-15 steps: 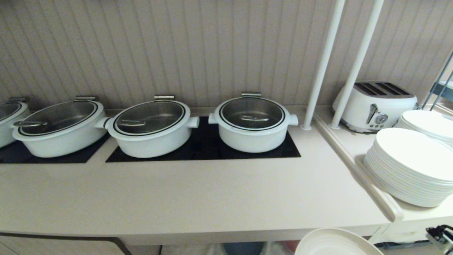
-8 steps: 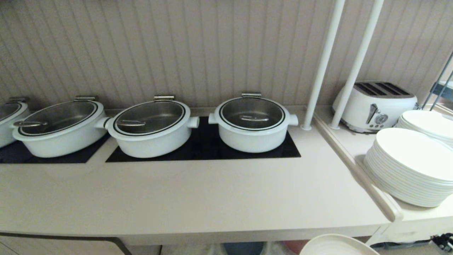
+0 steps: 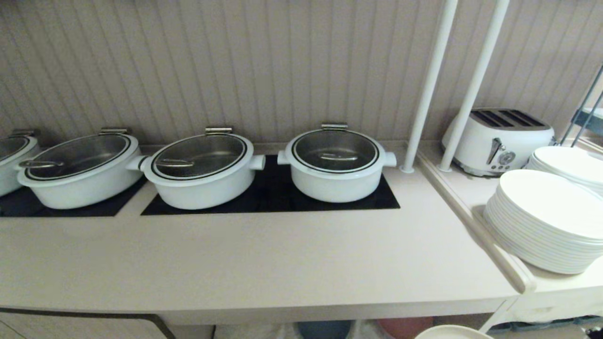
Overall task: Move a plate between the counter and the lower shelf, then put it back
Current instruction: Put the plate in the cupboard
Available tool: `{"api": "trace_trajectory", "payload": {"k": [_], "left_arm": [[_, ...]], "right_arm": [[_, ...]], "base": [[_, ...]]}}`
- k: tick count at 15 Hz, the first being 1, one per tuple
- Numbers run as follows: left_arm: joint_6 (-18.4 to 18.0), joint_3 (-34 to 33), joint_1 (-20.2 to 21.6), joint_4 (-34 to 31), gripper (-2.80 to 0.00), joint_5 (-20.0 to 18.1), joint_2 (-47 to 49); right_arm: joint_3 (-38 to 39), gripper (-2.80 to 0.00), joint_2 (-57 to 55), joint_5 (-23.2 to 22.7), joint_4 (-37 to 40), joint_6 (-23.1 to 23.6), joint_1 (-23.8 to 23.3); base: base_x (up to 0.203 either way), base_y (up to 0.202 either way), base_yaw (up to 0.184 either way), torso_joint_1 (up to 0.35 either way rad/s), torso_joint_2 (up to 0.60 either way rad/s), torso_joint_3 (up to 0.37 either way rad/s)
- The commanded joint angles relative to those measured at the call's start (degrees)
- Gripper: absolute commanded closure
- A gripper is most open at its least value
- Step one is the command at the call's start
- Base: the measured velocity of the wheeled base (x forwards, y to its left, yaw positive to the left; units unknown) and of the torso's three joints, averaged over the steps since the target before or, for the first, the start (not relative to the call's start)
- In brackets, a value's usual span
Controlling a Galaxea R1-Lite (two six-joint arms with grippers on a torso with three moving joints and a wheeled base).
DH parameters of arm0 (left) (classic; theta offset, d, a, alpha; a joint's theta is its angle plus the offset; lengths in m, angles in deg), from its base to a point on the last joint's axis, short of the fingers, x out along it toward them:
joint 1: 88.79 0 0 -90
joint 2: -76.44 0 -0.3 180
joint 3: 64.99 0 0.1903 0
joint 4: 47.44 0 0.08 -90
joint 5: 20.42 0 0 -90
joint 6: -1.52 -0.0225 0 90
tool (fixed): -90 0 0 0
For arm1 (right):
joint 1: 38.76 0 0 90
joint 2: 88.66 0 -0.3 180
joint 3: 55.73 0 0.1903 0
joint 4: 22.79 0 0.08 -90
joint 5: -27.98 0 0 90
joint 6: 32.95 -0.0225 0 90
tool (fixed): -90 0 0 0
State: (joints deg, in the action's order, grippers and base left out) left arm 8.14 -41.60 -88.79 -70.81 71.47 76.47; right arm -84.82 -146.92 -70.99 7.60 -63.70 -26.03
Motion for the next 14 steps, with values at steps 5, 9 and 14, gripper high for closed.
{"api": "trace_trajectory", "payload": {"k": [5, 9, 14], "left_arm": [[0.1, 0.0, 0.0, 0.0, 0.0, 0.0, 0.0], [0.1, 0.0, 0.0, 0.0, 0.0, 0.0, 0.0], [0.1, 0.0, 0.0, 0.0, 0.0, 0.0, 0.0]], "right_arm": [[0.0, 0.0, 0.9, -0.1, 0.0, -0.2, 0.0], [0.1, 0.0, 0.8, -0.1, 0.1, -0.2, 0.0], [0.1, 0.0, 1.0, -0.1, 0.1, -0.3, 0.0]], "base": [[0.0, 0.0, 0.0, -0.064, 0.14, 0.077], [0.0, 0.0, 0.0, -0.084, 0.18, 0.09], [0.0, 0.0, 0.0, -0.107, 0.22, 0.109]]}}
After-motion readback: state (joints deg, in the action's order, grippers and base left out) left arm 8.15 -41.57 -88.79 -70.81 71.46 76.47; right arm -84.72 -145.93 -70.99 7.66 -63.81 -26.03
